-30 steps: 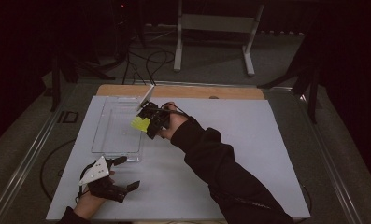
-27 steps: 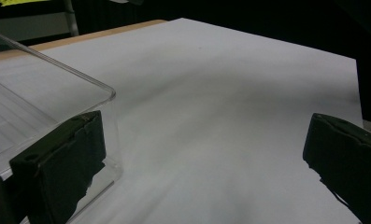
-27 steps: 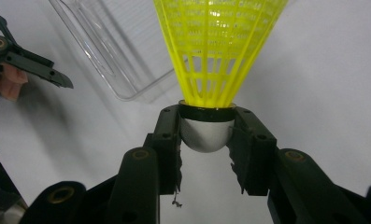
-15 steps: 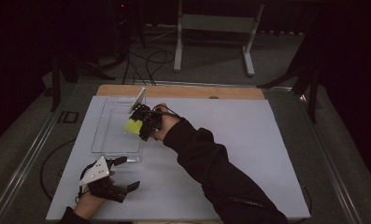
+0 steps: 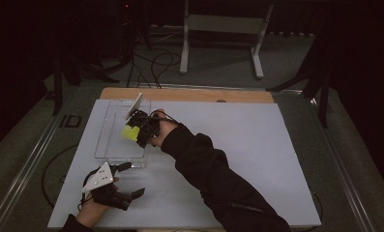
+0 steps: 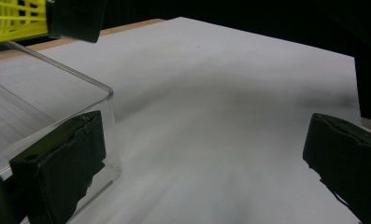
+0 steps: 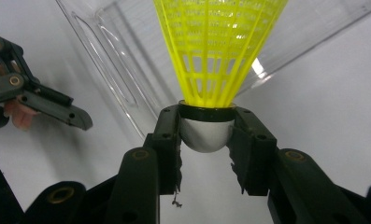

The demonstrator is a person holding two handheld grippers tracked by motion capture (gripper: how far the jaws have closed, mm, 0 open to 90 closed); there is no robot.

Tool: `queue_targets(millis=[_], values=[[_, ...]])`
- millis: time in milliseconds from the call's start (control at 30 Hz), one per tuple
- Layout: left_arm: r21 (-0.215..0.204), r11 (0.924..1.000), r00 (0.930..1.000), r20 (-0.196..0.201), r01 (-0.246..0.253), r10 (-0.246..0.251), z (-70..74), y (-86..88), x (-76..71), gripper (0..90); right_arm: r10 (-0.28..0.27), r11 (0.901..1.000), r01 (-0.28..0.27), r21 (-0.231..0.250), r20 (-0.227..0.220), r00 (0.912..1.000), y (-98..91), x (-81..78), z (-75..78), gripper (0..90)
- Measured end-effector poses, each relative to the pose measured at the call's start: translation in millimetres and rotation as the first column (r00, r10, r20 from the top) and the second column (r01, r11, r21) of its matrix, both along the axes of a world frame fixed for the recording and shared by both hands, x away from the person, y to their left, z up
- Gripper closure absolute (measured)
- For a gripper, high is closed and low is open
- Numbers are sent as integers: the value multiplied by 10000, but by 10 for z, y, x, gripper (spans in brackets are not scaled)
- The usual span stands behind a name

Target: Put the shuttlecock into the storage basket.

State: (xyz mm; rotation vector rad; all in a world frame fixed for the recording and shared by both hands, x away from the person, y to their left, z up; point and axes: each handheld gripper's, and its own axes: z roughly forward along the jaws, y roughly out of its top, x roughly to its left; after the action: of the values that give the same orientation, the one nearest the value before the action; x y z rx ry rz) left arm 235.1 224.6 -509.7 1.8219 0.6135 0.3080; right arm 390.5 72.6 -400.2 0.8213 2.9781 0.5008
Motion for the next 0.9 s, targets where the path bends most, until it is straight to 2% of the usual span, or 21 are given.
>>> queue_targets(millis=[333, 433, 567, 633, 733, 900], values=[[21, 10000, 10000, 10, 20, -20, 0, 3, 0, 1, 49, 9995, -45, 309, -129, 9999, 112, -25, -64, 651], [28, 10000, 10000, 6, 38, -38, -1, 2, 0, 0, 53, 9996, -49, 268, -164, 9999, 128, -34, -94, 651], [35, 10000, 10000, 11, 36, -36, 0, 1, 0, 1, 73, 9986, -58, 533, -281, 9996, 145, -51, -133, 651], [41, 10000, 10000, 18, 36, -36, 0, 1, 0, 1, 50, 9980, -36, 626, -226, 9997, 151, -59, -145, 651], [33, 10000, 10000, 2, 45, -45, -1, 0, -1, 1, -106, 9946, 124, 1029, -184, 9998, 148, -72, -160, 651], [23, 10000, 10000, -8, 42, -42, 0, 1, -1, 1, -221, 9915, 242, 1280, -177, 9996, 139, -89, -186, 651]])
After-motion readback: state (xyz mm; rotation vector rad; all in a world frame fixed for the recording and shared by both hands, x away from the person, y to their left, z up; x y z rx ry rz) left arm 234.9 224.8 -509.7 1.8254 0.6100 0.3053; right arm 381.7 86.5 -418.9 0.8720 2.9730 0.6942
